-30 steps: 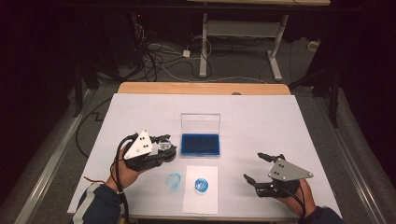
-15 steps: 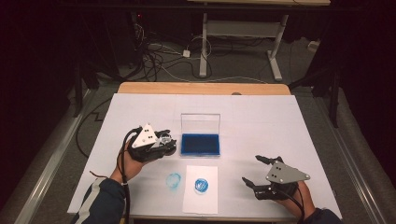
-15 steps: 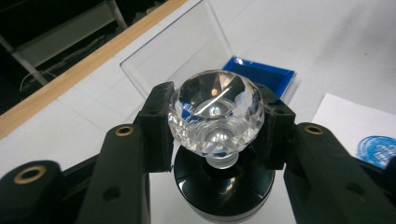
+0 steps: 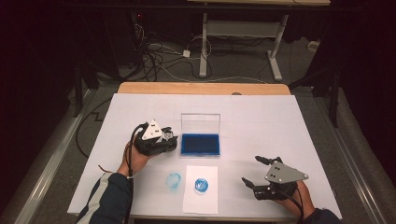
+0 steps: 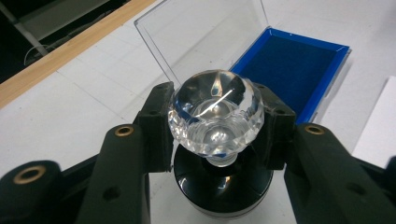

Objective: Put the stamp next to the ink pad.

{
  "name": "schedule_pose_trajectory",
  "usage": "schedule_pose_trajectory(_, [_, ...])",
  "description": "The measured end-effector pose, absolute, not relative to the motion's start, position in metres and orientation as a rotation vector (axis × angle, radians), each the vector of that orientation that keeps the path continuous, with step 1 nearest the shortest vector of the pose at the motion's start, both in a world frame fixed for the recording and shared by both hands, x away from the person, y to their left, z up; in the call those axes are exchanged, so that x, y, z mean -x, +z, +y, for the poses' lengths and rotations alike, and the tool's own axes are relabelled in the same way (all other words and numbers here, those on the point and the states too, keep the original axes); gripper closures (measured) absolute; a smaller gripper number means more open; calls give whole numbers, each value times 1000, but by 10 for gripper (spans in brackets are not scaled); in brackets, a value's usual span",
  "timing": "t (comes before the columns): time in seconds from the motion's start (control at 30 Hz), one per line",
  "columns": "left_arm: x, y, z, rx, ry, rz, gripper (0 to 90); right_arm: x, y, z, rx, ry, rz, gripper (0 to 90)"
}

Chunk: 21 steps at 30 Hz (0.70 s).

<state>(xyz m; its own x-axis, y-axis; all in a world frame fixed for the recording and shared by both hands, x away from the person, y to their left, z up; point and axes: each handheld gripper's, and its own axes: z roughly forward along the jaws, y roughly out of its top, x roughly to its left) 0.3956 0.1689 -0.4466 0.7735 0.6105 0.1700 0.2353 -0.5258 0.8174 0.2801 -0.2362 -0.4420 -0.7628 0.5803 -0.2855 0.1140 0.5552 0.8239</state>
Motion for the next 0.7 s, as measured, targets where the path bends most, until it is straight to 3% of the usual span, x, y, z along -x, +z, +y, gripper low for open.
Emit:
schedule_pose_trajectory(0.37, [-405, -457, 162, -2164, 594, 667, 532, -280, -443, -236, -555, 1125, 2259, 199])
schedule_pose_trajectory(0.7, [-401, -451, 163, -2133, 611, 670, 451, -279, -442, -235, -548, 1121, 2258, 199])
